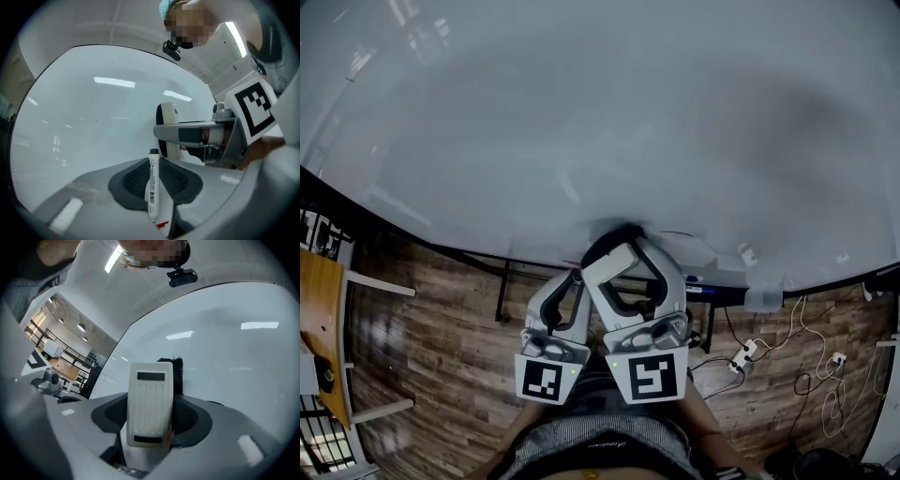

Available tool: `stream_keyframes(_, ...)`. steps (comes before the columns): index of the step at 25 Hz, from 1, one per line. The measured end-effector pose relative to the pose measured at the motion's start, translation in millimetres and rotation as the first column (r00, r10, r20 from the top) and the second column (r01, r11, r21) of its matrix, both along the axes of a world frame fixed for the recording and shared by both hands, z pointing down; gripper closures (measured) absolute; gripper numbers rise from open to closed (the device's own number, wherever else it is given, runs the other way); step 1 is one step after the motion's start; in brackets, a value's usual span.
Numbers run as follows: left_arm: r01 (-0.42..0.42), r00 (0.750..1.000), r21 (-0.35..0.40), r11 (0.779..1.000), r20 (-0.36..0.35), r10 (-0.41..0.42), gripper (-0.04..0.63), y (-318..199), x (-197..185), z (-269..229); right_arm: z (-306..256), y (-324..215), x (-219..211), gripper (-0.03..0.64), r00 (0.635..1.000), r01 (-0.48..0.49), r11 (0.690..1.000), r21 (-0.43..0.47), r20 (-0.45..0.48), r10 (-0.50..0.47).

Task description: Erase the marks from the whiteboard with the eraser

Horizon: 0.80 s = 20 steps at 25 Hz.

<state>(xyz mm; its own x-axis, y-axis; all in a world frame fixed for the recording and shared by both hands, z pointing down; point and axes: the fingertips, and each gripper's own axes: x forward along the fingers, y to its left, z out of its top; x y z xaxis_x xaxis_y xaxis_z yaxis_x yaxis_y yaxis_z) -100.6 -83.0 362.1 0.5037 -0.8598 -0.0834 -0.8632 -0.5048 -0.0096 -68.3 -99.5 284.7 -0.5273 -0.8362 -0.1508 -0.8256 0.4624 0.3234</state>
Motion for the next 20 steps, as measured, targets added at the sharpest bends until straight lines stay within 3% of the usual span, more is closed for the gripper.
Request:
stream_keyframes(4, -0.018, 1.0, 0.002, 1.0, -0.005, 0.018, 0.525, -0.8, 4.4, -0.7, -6.5, 1.2, 11.9, 0.356, 0.999, -0.019, 1.0, 0.006, 0.035, 0.019)
stream_keyframes(15, -0.125, 0.992, -0.002, 0.992, -0.02, 0.125, 0.525, 1.9, 50.3, -0.2, -17.8, 8.1, 106.3, 0.354, 0.963, -0.267, 0.963, 0.048, 0.058, 0.264)
stream_keyframes(20, -0.137, 0.99, -0.001, 0.991, -0.03, 0.137, 0.525, 1.6, 50.9, 0.3, -17.8, 7.3, 112.2, 0.354, 0.947, -0.312, 0.95, 0.035, 0.092, 0.307)
